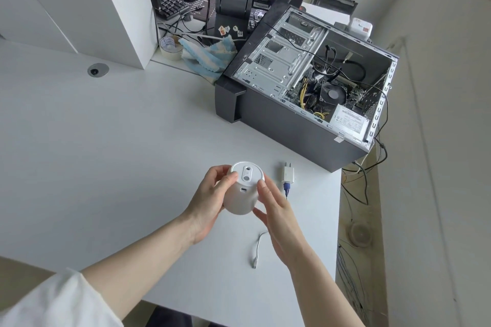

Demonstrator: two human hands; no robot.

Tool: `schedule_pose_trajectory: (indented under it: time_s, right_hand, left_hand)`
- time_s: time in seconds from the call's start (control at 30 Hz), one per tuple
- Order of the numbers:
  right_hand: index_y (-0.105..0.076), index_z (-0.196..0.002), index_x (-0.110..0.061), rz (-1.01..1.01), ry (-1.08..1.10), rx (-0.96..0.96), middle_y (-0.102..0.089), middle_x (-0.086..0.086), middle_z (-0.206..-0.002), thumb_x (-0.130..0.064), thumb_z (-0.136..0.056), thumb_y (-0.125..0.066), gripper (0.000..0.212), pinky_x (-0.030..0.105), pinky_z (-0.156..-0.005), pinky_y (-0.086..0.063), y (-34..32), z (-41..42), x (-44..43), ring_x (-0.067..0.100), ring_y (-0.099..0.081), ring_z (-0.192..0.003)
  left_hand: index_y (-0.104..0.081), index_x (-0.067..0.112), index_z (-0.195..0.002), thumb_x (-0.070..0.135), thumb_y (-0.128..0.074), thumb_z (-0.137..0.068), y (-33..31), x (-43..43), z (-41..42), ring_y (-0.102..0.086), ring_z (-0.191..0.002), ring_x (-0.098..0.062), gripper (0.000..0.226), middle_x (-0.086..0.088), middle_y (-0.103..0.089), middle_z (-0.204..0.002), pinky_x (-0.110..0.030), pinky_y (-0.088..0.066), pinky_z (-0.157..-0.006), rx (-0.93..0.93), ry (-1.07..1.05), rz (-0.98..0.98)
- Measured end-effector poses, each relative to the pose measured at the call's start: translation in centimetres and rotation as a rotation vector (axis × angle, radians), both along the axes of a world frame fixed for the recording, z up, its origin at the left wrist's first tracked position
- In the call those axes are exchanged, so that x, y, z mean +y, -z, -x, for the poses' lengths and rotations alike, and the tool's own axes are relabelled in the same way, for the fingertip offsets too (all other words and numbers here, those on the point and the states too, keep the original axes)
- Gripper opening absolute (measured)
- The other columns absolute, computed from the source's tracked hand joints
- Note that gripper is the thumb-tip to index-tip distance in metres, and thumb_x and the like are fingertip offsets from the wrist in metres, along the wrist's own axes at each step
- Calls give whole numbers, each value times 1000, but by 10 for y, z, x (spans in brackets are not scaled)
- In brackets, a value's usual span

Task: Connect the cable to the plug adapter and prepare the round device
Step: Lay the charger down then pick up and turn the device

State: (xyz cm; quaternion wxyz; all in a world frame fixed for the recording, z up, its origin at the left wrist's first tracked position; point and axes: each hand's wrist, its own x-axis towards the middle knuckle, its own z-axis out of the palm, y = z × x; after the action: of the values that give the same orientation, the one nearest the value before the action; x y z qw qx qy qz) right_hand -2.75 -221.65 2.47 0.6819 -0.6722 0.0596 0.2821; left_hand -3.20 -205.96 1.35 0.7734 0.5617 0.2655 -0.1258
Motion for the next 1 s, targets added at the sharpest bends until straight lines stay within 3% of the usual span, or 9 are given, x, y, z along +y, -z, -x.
schedule_pose_trajectory:
  time_s: [0.13, 0.23, 0.33, 0.47, 0.67, 0.8, 1.0]
  right_hand:
    - [-57, -140, -37, -16, 83, 38, -69, -18, -131, -36, -108, -44, 35, 26, -99, -47, 11, 0, 9, 0, -59, -126]
    - [-58, -139, -33, -44, 113, 42, -71, -25, -124, -31, -108, -44, 34, 22, -95, -46, 19, -2, 13, -11, -61, -118]
    - [-51, -146, -32, -46, 131, 50, -69, -31, -123, -28, -109, -43, 38, 23, -102, -42, 30, -5, 16, -17, -57, -118]
    - [-39, -154, -35, -49, 143, 75, -62, -35, -133, -31, -108, -44, 47, 31, -121, -31, 45, -9, 18, -14, -48, -131]
    - [-36, -151, -40, -79, 187, 118, -65, -45, -115, -27, -108, -41, 45, 33, -122, -28, 57, -15, 19, -16, -47, -127]
    - [-36, -156, -37, -72, 207, 122, -64, -42, -121, -28, -108, -42, 49, 36, -124, -26, 61, -16, 20, -5, -44, -137]
    - [-35, -156, -36, -49, 216, 102, -55, -26, -144, -28, -108, -41, 49, 37, -125, -27, 65, -19, 18, -3, -43, -141]
  left_hand:
    - [-59, 26, -120, 48, -58, -86, 11, -4, 0, -58, -122, -15, 40, 3, -66, -126, -50, -42, -110, -17, 17, -50]
    - [-60, 29, -120, 46, -56, -89, 23, -5, -1, -57, -124, -14, 36, 6, -67, -125, -48, -40, -112, -24, 9, -41]
    - [-60, 31, -122, 42, -54, -95, 33, -7, -3, -56, -126, -14, 30, 7, -66, -127, -47, -38, -114, -39, 7, -35]
    - [-57, 31, -129, 41, -52, -97, 43, -8, -7, -53, -131, -13, 34, 8, -63, -133, -44, -35, -116, -56, 12, -46]
    - [-51, 30, -137, 34, -48, -102, 58, -8, -12, -47, -136, -7, 36, 11, -57, -142, -40, -30, -119, -51, 34, -55]
    - [-50, 30, -138, 32, -47, -103, 63, -9, -15, -44, -138, -6, 36, 11, -55, -143, -39, -29, -120, -50, 44, -55]
    - [-49, 29, -139, 30, -48, -102, 70, -9, -21, -44, -139, -9, 37, 9, -55, -144, -40, -30, -120, -63, 57, -67]
